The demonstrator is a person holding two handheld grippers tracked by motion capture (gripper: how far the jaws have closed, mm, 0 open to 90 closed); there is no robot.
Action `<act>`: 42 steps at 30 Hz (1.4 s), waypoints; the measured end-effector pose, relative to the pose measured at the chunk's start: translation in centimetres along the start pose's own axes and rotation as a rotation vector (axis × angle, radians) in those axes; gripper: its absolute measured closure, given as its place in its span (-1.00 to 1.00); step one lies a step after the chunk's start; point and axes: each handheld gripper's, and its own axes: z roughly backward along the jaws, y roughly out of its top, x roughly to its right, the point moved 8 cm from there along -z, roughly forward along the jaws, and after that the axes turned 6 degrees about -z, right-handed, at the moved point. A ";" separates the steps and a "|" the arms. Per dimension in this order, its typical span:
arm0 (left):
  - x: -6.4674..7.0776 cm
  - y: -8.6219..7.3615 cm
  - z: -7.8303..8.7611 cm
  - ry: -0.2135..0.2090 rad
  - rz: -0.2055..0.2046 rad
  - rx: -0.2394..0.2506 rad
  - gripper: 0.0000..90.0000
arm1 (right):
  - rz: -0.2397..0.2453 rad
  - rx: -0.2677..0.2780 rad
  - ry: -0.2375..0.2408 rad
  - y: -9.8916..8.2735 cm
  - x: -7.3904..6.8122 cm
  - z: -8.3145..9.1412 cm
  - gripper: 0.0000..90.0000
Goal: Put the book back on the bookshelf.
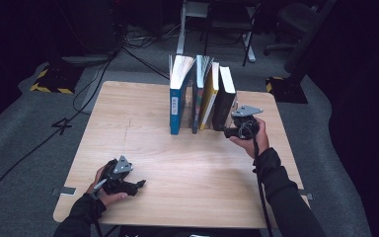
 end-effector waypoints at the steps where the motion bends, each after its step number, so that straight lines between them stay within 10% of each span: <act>1: 0.0 0.0 0.0 0.000 0.000 0.001 -0.63 | 0.012 -0.010 0.002 -0.1 0.0 0.2 -0.26; 42: 0.0 0.0 0.0 0.000 0.002 -0.001 -0.63 | 0.157 -0.070 0.078 -5.5 -2.5 7.3 -0.39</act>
